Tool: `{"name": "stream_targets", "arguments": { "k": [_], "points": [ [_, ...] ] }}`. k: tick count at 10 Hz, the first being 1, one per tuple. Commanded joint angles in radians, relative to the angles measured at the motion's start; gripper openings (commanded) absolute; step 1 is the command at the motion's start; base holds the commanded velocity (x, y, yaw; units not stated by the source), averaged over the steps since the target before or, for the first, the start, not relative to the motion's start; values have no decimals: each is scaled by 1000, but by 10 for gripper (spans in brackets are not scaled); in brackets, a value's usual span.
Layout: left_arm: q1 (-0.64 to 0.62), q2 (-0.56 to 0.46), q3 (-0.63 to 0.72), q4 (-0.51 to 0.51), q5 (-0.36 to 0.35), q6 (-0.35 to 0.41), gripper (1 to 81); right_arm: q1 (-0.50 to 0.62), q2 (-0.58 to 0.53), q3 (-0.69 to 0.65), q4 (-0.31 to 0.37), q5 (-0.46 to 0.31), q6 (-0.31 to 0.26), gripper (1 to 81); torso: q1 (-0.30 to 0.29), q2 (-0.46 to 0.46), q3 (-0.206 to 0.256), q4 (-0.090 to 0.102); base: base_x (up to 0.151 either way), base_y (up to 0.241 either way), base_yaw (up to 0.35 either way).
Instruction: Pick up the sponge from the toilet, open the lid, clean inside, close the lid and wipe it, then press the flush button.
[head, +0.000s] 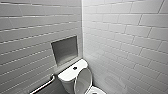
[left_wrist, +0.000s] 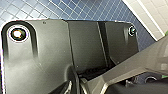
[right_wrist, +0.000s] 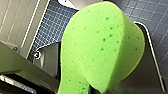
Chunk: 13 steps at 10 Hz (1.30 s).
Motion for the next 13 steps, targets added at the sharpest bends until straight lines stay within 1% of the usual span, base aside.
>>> {"name": "stream_targets", "arguments": {
  "k": [1,2,4,5,6,8,10,11,12,13],
  "points": [
    [-38,-6,13,2,47,9,811,9,-6,-12,-18,-38,0,10,-61,95,-5,1,0,0,0],
    [-33,-4,12,2,47,9,811,9,3,-27,-18,-38,3,10,-79,121,21,-2,0,0,0],
    [-30,8,-14,0,47,9,811,12,37,-79,-15,-38,8,10,-116,177,37,-3,0,0,0],
    [-25,23,-45,2,45,11,811,14,54,-106,-15,-41,8,10,-140,214,40,-3,0,0,0],
    [-22,45,-87,2,43,12,811,15,69,-132,-18,-62,5,10,-165,252,41,-3,0,0,0],
    [-18,68,-134,0,17,12,811,14,77,-143,-21,-81,-1,10,-212,325,41,-3,0,0,0],
    [-18,68,-134,0,16,14,811,14,78,-138,-21,-81,-3,10,-260,400,118,-3,0,0,0],
    [-13,68,-136,2,16,14,811,14,80,-138,-21,-81,-3,10,-277,428,124,-3,0,0,0],
    [-13,66,-136,0,16,14,811,15,81,-138,-22,-81,-3,10,-298,460,115,-3,0,0,0],
    [-11,66,-139,-11,16,12,811,15,83,-138,-21,-81,-3,10,-256,394,89,-3,0,0,0]
  ]
}}
